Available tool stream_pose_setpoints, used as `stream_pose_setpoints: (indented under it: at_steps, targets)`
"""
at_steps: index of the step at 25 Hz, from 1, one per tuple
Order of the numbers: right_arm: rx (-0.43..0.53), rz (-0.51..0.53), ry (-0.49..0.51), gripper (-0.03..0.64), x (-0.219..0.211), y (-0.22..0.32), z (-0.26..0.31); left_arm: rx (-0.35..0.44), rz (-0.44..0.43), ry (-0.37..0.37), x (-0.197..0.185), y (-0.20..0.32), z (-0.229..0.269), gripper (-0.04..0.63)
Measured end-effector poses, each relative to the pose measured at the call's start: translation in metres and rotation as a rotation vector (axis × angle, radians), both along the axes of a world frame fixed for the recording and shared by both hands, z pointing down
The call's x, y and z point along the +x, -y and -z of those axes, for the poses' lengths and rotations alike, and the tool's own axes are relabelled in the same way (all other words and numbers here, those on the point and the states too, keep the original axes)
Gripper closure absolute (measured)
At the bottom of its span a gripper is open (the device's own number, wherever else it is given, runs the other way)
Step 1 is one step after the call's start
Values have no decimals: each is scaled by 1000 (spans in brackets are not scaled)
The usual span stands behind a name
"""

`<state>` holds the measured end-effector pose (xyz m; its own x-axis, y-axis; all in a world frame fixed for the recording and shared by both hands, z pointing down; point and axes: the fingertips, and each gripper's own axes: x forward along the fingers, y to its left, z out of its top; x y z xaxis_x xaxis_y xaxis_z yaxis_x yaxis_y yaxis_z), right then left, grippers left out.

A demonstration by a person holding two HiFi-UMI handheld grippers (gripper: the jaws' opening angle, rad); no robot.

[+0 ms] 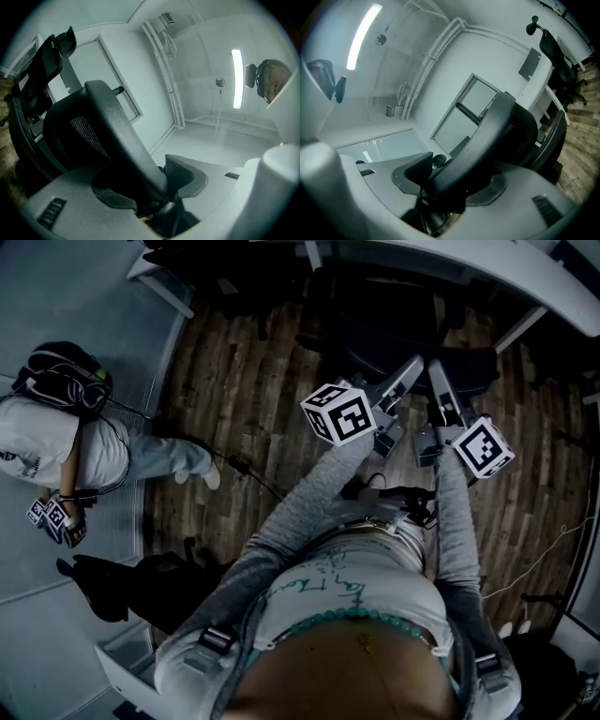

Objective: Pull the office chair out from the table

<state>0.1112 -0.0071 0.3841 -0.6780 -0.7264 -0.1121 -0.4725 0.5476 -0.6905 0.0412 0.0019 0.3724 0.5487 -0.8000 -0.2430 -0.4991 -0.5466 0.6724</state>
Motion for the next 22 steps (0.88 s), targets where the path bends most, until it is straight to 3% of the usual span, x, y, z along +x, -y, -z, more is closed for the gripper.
stream_pose_setpoints:
  at_steps: [8, 22]
  targets:
    - [-13, -39, 2, 396, 2, -11, -1, -5, -39, 0, 1, -9, 1, 387]
    - [4, -93, 10, 396, -4, -79, -8, 17, -121, -9, -5, -75, -6, 383]
